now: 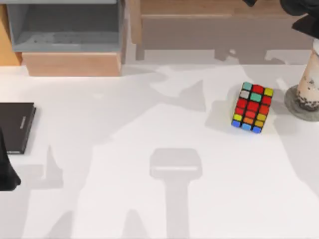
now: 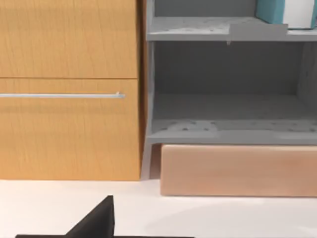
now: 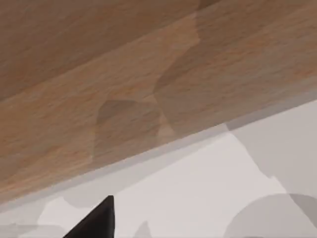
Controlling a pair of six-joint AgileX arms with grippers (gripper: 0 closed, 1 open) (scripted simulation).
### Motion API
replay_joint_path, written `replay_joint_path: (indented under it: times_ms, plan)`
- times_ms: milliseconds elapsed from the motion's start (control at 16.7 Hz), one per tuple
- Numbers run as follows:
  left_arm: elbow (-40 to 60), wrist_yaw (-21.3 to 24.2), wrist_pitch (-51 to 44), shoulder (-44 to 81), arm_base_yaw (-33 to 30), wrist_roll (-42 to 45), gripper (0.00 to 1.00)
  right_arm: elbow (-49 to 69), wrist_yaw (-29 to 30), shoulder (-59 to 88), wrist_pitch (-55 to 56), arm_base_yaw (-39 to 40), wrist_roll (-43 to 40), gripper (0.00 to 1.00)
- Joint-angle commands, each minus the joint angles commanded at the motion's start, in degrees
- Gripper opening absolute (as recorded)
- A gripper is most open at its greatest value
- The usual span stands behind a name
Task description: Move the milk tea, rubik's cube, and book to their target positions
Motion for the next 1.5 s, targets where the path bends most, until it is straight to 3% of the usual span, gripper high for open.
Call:
replay_joint_path:
  times_ms: [300,600,1080,1500]
  plan:
    - [0.0,0.0,0.0,0.0,0.0,0.0,1.0,13.7,-2.2,10.0,-27.2,3.0,2.6,1.0]
    - [0.0,0.0,0.0,0.0,0.0,0.0,1.0,19.7,-3.5,16.9,-39.6,3.5,2.6,1.0]
    - [0.0,0.0,0.0,0.0,0.0,0.0,1.0,18.9,-3.6,17.4,-39.3,3.4,2.4,1.0]
    - [0.0,0.0,0.0,0.0,0.0,0.0,1.0,7.9,-3.6,18.1,-27.5,3.6,2.6,1.0]
